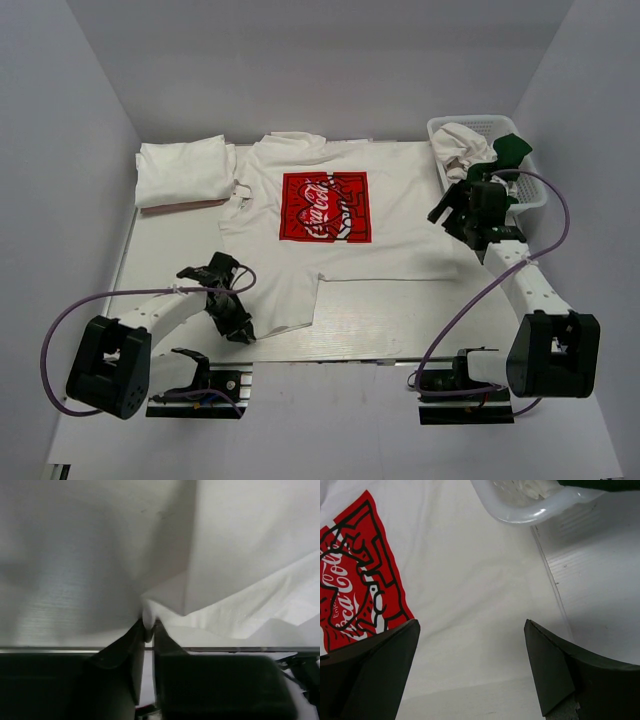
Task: Fold and stack the t-shirts
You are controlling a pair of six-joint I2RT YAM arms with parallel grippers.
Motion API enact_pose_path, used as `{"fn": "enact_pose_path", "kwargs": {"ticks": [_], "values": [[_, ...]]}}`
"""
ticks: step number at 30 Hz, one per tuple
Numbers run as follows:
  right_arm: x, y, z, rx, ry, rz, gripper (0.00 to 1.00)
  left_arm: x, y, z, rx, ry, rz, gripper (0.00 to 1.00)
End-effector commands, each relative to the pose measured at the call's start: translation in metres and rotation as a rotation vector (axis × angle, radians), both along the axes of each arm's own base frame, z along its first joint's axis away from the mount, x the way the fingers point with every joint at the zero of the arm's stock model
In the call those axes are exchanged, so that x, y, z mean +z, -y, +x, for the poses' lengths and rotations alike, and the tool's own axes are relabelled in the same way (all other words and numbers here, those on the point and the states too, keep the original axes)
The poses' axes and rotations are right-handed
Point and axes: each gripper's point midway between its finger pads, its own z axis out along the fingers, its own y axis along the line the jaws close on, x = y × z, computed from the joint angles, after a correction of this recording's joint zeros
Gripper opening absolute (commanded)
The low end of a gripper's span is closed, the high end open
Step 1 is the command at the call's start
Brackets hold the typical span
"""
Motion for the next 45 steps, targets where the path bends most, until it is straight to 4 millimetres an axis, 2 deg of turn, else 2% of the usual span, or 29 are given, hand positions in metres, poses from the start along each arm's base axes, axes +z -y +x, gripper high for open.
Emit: {"fn": "enact_pose_path", "kwargs": {"ticks": [1, 3, 4, 6, 9, 12, 14, 15, 20, 21, 22, 27, 30, 32, 33, 34, 37, 38, 41, 42, 43, 45], "values": [[-0.002, 0.012, -0.010, -0.062, -0.015, -0.022, 0.90, 0.000, 0.008, 0.022, 0.017, 0.079, -0.024, 0.19], [-0.007, 0.016, -0.016, -0.081, -0.034, -0.036, 0.90, -0.004, 0.007, 0.019, 0.017, 0.052, -0.014, 0.00], [-0.011, 0.019, -0.021, -0.085, -0.050, -0.048, 0.90, -0.003, 0.008, 0.022, 0.008, 0.057, -0.015, 0.00], [-0.015, 0.024, -0.026, -0.095, -0.072, -0.068, 0.90, -0.004, 0.002, 0.015, -0.002, 0.018, 0.021, 0.00], [-0.028, 0.034, -0.038, -0.134, -0.122, -0.110, 0.90, 0.001, 0.002, 0.020, -0.029, 0.034, 0.018, 0.00], [-0.040, 0.047, -0.050, -0.227, -0.194, -0.121, 0.90, 0.014, 0.007, 0.027, -0.043, 0.090, -0.013, 0.00], [-0.049, 0.048, -0.054, -0.246, -0.235, -0.116, 0.90, 0.025, 0.011, 0.036, -0.055, 0.145, -0.039, 0.00], [-0.055, 0.047, -0.055, -0.240, -0.250, -0.115, 0.90, 0.027, 0.011, 0.035, -0.055, 0.148, -0.040, 0.00], [-0.080, 0.042, -0.064, -0.249, -0.335, -0.079, 0.90, 0.053, 0.013, 0.055, -0.069, 0.257, -0.042, 0.00], [-0.083, 0.035, -0.064, -0.225, -0.335, -0.051, 0.90, 0.057, 0.012, 0.059, -0.076, 0.282, -0.039, 0.00], [-0.093, 0.034, -0.069, -0.226, -0.364, -0.049, 0.90, 0.063, 0.015, 0.061, -0.078, 0.298, -0.056, 0.00], [-0.107, 0.028, -0.071, -0.217, -0.417, -0.018, 0.87, 0.082, 0.026, 0.068, -0.123, 0.348, -0.118, 0.00], [-0.123, 0.025, -0.079, -0.231, -0.460, 0.000, 0.79, 0.085, 0.023, 0.063, -0.133, 0.335, -0.112, 0.00], [-0.128, 0.025, -0.073, -0.235, -0.446, 0.006, 0.78, 0.087, 0.024, 0.060, -0.135, 0.332, -0.121, 0.00], [-0.129, 0.033, -0.070, -0.265, -0.440, 0.016, 0.78, 0.089, 0.028, 0.058, -0.141, 0.325, -0.146, 0.00], [-0.128, 0.033, -0.066, -0.269, -0.426, 0.018, 0.78, 0.088, 0.029, 0.055, -0.143, 0.321, -0.155, 0.00], [-0.130, 0.036, -0.064, -0.276, -0.432, 0.003, 0.66, 0.085, 0.030, 0.049, -0.148, 0.296, -0.171, 0.00], [-0.130, 0.038, -0.064, -0.283, -0.433, -0.003, 0.52, 0.085, 0.029, 0.047, -0.148, 0.287, -0.169, 0.00], [-0.132, 0.039, -0.075, -0.286, -0.464, -0.019, 0.31, 0.087, 0.030, 0.041, -0.133, 0.267, -0.176, 0.00], [-0.131, 0.040, -0.080, -0.287, -0.465, -0.021, 0.01, 0.085, 0.032, 0.031, -0.129, 0.240, -0.203, 0.00], [-0.134, 0.039, -0.096, -0.289, -0.527, -0.022, 0.00, 0.086, 0.035, 0.027, -0.121, 0.229, -0.228, 0.00], [-0.132, 0.039, -0.109, -0.290, -0.547, -0.029, 0.00, 0.089, 0.037, 0.007, -0.118, 0.177, -0.274, 0.00]]}}
